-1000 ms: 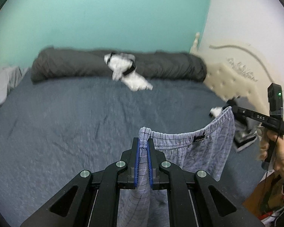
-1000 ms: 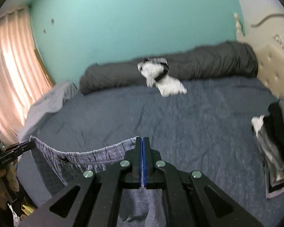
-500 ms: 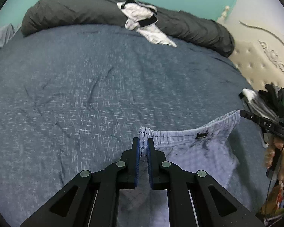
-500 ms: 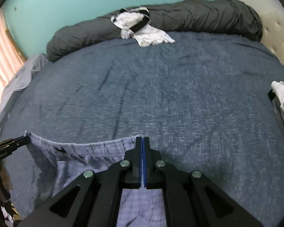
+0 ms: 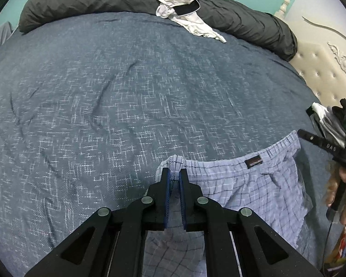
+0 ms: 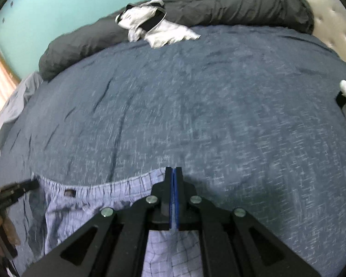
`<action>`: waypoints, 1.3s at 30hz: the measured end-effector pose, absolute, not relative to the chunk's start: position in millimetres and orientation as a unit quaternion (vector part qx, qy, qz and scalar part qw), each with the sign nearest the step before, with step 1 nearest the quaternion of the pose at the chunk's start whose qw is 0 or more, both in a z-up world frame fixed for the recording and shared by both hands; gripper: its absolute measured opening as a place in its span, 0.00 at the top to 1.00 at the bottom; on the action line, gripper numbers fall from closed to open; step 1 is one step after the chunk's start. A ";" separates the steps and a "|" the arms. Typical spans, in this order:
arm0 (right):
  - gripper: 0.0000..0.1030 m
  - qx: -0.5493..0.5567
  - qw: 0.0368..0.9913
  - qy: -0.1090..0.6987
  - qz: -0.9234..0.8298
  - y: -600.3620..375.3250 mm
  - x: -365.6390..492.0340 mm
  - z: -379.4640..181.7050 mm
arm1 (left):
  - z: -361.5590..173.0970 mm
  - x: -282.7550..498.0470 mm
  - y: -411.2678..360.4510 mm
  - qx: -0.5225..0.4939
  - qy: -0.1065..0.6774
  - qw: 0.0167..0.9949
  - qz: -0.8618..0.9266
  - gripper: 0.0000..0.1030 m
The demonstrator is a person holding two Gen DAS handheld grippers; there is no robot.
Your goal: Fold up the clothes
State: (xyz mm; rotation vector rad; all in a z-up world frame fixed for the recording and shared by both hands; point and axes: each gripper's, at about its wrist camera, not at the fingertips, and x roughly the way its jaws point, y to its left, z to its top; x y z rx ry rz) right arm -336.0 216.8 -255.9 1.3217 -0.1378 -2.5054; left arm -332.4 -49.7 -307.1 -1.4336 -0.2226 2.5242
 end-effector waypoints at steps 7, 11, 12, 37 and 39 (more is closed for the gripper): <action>0.89 0.458 0.172 -0.055 -0.871 210.0 -326.4 -243.3 | -305.1 -331.3 -49.5 -0.487 -0.077 0.113 0.863 0.92; 0.87 0.504 0.191 -0.052 -0.841 188.8 -333.7 -263.3 | -303.1 -330.1 -47.9 -0.485 -0.077 0.114 0.864 0.92; 0.86 0.506 0.188 -0.048 -0.840 185.4 -334.7 -266.7 | -302.4 -328.9 -46.9 -0.484 -0.076 0.115 0.864 0.92; 1.00 0.484 0.199 -0.002 -0.852 192.0 -316.4 -262.7 | -296.3 -316.3 -63.9 -0.480 -0.086 0.107 0.866 0.78; 1.00 0.482 0.204 0.001 -0.852 196.2 -312.8 -262.0 | -296.8 -316.2 -64.6 -0.483 -0.089 0.109 0.864 0.78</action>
